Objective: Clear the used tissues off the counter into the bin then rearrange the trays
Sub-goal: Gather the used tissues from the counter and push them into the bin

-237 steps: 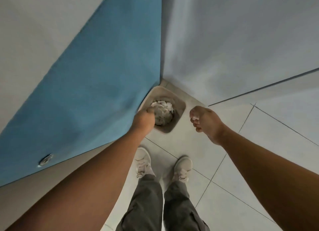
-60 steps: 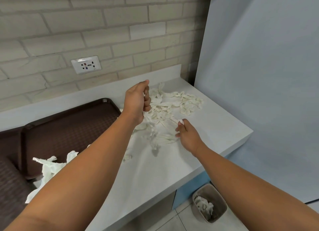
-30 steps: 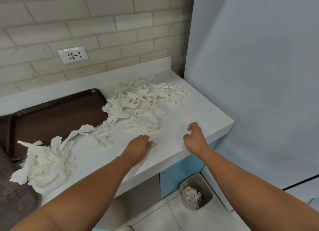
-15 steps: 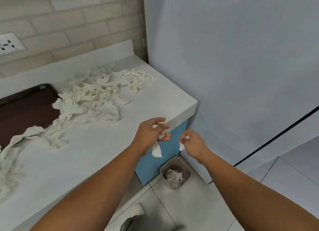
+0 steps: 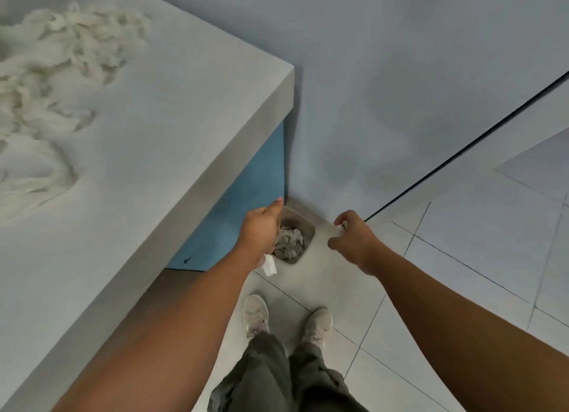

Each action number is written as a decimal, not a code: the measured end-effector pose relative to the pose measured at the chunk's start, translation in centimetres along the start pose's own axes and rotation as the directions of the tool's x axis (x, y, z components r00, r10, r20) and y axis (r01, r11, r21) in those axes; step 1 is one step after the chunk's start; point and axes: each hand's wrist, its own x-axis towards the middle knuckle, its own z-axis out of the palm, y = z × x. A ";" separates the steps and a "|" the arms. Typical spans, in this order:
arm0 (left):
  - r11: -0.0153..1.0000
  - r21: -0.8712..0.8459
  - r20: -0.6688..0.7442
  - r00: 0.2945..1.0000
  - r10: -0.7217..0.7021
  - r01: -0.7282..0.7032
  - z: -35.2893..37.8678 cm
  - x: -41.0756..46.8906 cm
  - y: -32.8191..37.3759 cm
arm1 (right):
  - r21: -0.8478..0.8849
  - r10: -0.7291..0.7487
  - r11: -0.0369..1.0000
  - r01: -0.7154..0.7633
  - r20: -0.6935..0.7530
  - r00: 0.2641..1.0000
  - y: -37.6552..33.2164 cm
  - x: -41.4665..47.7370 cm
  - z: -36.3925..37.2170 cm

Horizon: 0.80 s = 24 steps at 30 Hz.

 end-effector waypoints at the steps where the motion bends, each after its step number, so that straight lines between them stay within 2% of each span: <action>1: 1.000 -0.010 0.006 1.000 -0.023 0.023 0.3 1.3 -1.1 | 0.007 0.035 0.999 -0.035 0.009 0.999 1.2 1.1 0.3; 5: 0.990 -0.099 0.089 0.992 -0.091 0.100 1.2 6.2 -5.2 | 0.138 0.123 0.982 -0.130 0.059 0.991 5.8 6.1 2.6; 7: 0.993 -0.092 0.104 0.992 -0.068 0.078 1.7 8.6 -7.1 | 0.171 0.133 0.974 -0.150 0.104 0.986 7.9 8.6 3.9; 12: 0.962 0.272 0.071 0.997 0.005 -0.024 2.5 15.7 -13.4 | 0.167 0.085 0.980 -0.110 0.155 0.984 11.3 13.8 7.0; 15: 0.907 0.418 0.048 0.998 0.036 -0.052 2.7 19.5 -17.2 | 0.158 0.129 0.976 -0.150 0.136 0.982 13.6 16.5 8.7; 20: 0.894 0.442 -0.016 0.996 0.088 -0.072 3.7 24.2 -20.9 | 0.199 0.209 0.956 -0.217 0.059 0.976 17.3 19.8 10.3; 24: 0.894 0.444 0.034 0.999 0.037 -0.049 4.5 26.6 -22.4 | 0.303 0.268 0.913 -0.271 0.053 0.962 19.3 20.7 10.6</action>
